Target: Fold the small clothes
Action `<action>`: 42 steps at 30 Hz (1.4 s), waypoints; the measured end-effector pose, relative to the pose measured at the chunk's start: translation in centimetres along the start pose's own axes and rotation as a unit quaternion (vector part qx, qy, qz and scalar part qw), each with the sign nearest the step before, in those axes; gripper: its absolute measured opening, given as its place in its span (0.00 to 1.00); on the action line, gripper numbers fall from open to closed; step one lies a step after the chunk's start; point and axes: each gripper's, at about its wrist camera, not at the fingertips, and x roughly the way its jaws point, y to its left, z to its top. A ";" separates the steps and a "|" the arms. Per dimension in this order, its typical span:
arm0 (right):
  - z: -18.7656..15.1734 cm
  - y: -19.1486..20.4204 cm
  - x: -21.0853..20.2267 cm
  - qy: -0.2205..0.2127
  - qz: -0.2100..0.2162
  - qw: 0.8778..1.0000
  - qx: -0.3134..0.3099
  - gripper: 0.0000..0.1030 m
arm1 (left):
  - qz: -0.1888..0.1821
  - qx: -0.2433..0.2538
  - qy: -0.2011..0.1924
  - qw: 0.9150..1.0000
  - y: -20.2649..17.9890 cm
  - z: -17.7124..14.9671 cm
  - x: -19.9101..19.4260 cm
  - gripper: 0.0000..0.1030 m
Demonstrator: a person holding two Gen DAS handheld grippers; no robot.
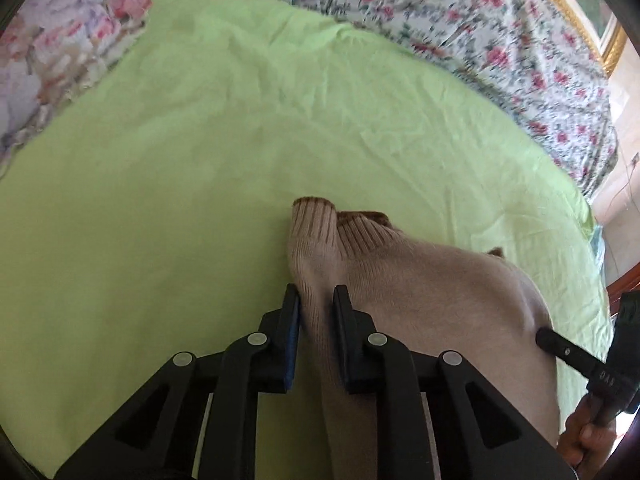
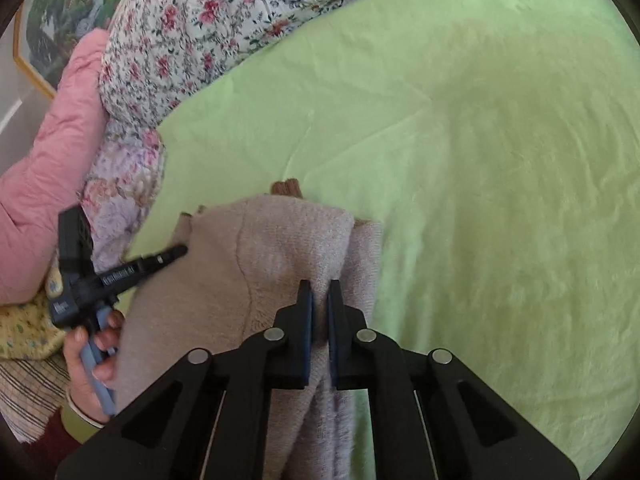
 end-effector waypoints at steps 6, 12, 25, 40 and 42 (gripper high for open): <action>-1.4 2.2 -4.5 -0.025 0.000 0.999 -0.023 0.14 | -0.023 0.021 -0.033 0.999 -0.2 -4.3 -6.8 0.24; -6.3 2.3 -7.9 -0.026 0.007 0.999 -0.022 0.26 | -0.028 0.072 -0.032 0.996 -0.7 -11.9 -12.0 0.32; -13.6 1.6 -9.1 -0.025 0.012 1.000 0.001 0.41 | -0.002 0.148 -0.009 0.989 -3.5 -22.7 -13.2 0.46; -12.9 4.3 -12.4 -0.077 0.014 0.995 -0.058 0.07 | 0.094 0.124 -0.062 0.986 -5.4 -22.2 -12.3 0.19; -13.3 4.3 -11.9 -0.065 -0.014 0.995 -0.079 0.07 | 0.112 0.139 -0.051 0.983 -6.0 -23.4 -11.5 0.19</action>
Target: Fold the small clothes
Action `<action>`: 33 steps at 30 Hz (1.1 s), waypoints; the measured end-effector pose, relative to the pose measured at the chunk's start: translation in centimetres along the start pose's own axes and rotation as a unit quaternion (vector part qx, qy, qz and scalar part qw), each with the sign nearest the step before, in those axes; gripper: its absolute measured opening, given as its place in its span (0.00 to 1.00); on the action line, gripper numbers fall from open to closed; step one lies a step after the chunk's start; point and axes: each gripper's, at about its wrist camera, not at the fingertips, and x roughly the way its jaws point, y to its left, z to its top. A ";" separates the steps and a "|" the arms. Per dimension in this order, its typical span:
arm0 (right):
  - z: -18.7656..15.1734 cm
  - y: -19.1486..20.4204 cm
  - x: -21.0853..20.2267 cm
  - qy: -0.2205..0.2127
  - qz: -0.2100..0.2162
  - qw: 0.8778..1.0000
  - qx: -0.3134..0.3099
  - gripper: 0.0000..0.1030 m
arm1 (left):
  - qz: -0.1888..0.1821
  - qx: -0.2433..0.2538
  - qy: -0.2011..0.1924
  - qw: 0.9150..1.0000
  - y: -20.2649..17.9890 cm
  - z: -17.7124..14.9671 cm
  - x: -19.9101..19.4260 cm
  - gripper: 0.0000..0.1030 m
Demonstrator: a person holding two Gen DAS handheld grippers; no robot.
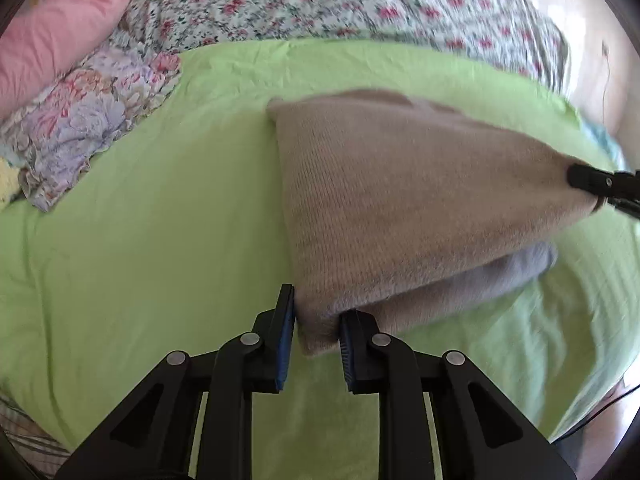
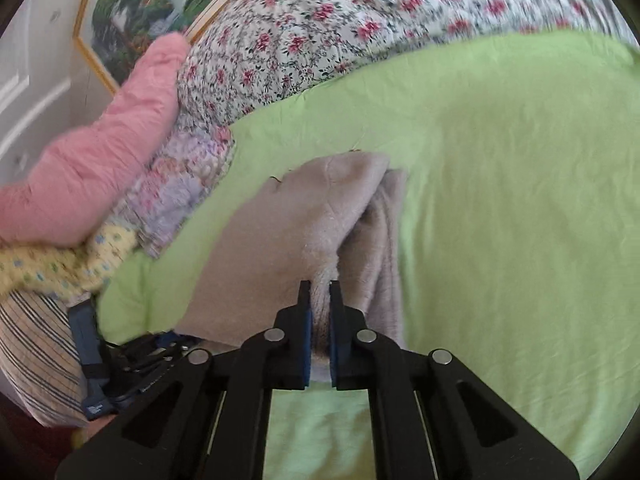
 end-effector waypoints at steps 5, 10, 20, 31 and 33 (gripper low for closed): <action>-3.1 -2.9 3.5 0.059 -0.062 0.996 0.007 0.06 | -0.015 -0.014 0.027 0.999 0.4 -1.0 1.0 0.18; -3.2 -3.0 3.5 0.058 -0.076 0.995 0.020 0.06 | -0.031 -0.030 0.042 0.998 0.9 -0.8 1.9 0.17; -3.2 -3.1 3.9 0.077 -0.069 0.994 0.046 0.15 | -0.092 -0.021 0.058 0.994 2.4 -1.0 0.3 0.20; 1.0 -1.9 2.6 0.035 -0.002 0.996 0.080 0.19 | -0.155 -0.056 -0.005 0.986 4.6 3.4 -2.6 0.20; 2.0 -2.0 4.0 0.037 0.008 0.995 0.088 0.19 | -0.163 -0.060 -0.012 0.985 4.5 4.7 -1.9 0.20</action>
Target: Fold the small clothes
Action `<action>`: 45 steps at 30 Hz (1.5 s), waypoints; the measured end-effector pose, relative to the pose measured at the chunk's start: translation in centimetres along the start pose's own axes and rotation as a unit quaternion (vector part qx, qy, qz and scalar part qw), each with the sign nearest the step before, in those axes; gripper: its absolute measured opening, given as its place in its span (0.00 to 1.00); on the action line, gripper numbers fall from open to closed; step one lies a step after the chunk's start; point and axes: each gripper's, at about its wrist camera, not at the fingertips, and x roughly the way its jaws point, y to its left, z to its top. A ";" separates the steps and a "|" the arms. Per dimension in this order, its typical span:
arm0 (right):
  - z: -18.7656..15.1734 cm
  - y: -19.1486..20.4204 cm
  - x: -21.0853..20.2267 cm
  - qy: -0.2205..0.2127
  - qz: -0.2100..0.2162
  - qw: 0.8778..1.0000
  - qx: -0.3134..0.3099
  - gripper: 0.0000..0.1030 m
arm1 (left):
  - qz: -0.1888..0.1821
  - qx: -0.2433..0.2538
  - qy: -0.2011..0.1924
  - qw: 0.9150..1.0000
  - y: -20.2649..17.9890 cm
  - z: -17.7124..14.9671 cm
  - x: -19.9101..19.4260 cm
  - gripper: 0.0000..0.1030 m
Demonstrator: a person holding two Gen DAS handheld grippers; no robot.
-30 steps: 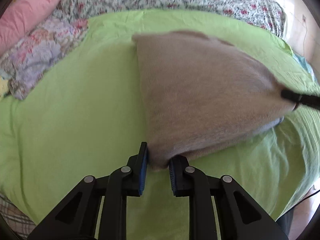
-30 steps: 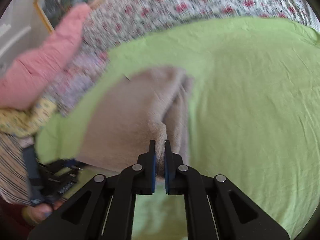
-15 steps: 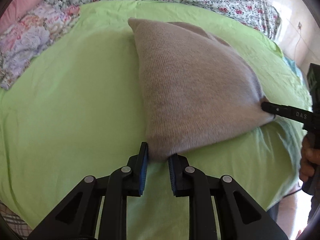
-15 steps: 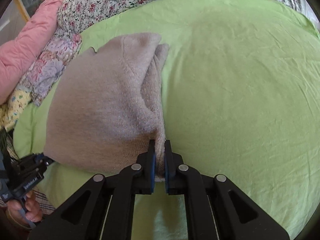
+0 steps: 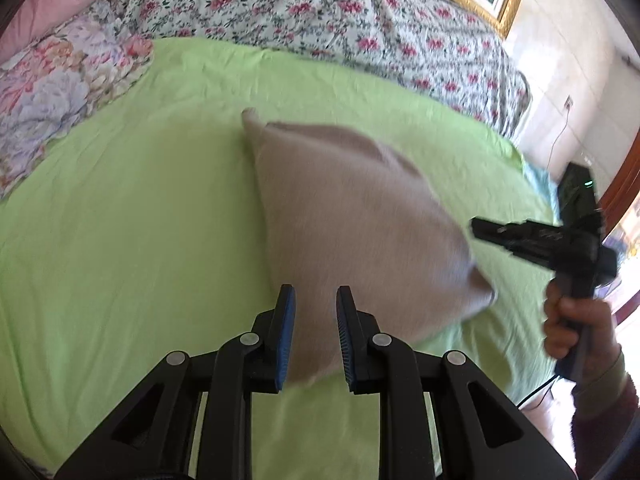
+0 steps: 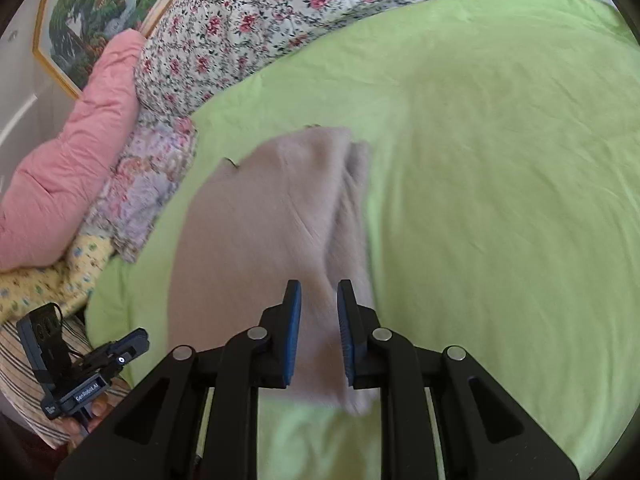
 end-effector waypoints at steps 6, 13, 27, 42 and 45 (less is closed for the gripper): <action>1.6 -0.8 3.9 0.027 0.030 0.999 0.035 0.24 | -0.003 0.015 0.018 1.000 -0.9 1.3 3.3 0.21; 2.0 -0.6 3.1 0.004 -0.035 0.999 -0.018 0.10 | -0.019 0.019 0.027 0.999 -1.3 0.9 4.7 0.21; 2.0 -1.4 2.2 -0.013 -0.052 0.999 0.001 0.25 | -0.022 0.029 0.019 0.999 -1.1 2.6 4.6 0.26; 3.9 0.5 7.6 0.032 -0.021 0.999 -0.016 0.19 | -0.040 -0.056 0.062 0.996 4.2 12.2 15.7 0.20; 4.0 0.1 7.5 0.029 -0.024 0.999 -0.017 0.19 | -0.027 -0.043 0.059 0.997 4.2 12.4 16.1 0.19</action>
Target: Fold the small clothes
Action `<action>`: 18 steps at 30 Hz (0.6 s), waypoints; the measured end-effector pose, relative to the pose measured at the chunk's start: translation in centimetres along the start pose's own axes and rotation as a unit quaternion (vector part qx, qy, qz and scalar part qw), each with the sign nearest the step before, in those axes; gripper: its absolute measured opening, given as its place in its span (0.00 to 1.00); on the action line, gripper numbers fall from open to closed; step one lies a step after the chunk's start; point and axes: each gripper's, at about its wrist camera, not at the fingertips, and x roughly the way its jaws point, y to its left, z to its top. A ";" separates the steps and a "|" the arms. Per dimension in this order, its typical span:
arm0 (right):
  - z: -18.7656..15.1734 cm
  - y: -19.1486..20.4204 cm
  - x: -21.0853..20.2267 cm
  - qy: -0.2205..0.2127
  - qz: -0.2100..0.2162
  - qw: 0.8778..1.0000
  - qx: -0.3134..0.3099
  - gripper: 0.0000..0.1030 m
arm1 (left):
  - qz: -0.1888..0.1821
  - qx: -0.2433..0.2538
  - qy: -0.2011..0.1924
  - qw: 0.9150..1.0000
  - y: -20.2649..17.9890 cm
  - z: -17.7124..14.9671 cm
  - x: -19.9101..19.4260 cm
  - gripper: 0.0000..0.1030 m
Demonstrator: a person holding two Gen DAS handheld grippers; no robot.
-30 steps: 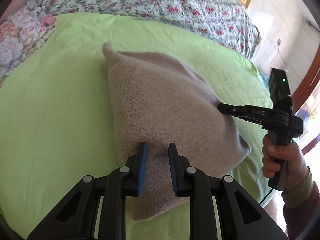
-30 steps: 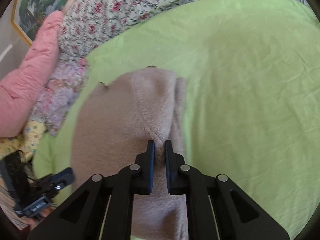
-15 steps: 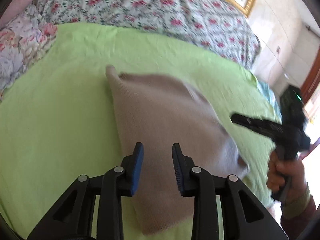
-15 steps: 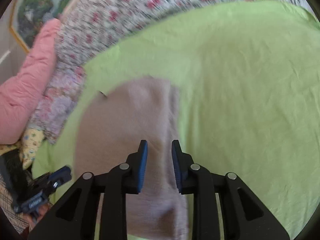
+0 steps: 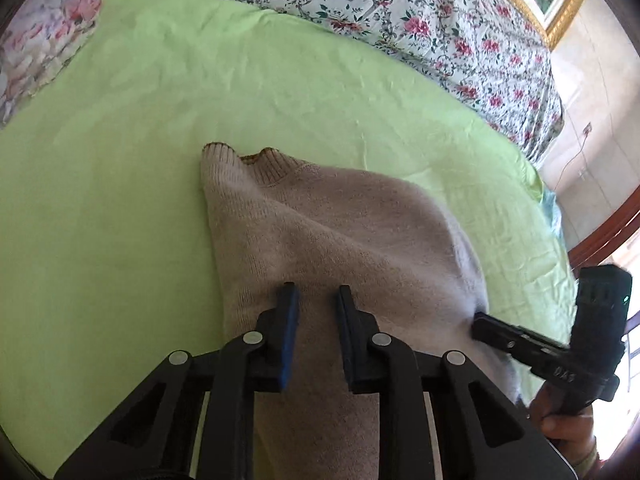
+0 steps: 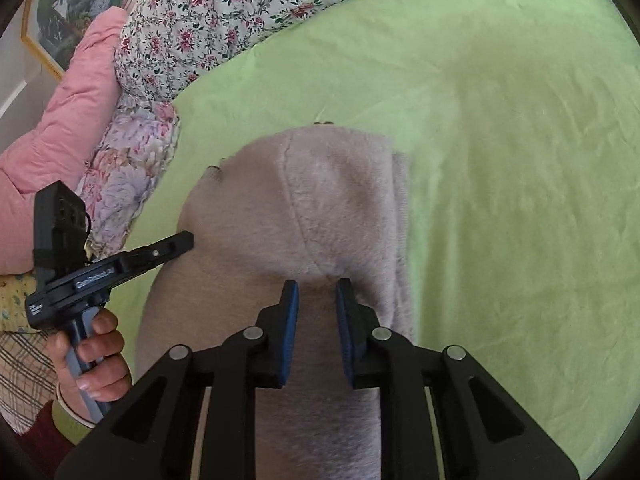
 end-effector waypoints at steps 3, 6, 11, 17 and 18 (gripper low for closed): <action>-0.1 0.3 -1.0 -0.008 0.007 1.000 -0.001 0.20 | 0.012 0.007 -0.011 1.000 -0.5 -0.6 -1.3 0.19; -0.8 1.2 -3.1 -0.024 0.009 1.000 -0.016 0.22 | 0.008 0.009 -0.026 1.000 -1.1 -2.0 -3.8 0.18; -3.2 2.4 -6.2 -0.043 0.026 0.998 -0.031 0.22 | -0.022 0.013 -0.034 0.999 -2.2 -6.1 -7.7 0.18; -7.9 3.1 -8.0 -0.023 0.025 0.998 -0.054 0.22 | -0.071 0.037 -0.021 0.997 -4.1 -12.9 -11.0 0.18; -8.8 3.0 -8.0 -0.018 0.013 0.998 -0.059 0.22 | -0.077 0.044 -0.016 0.996 -4.4 -14.0 -11.3 0.18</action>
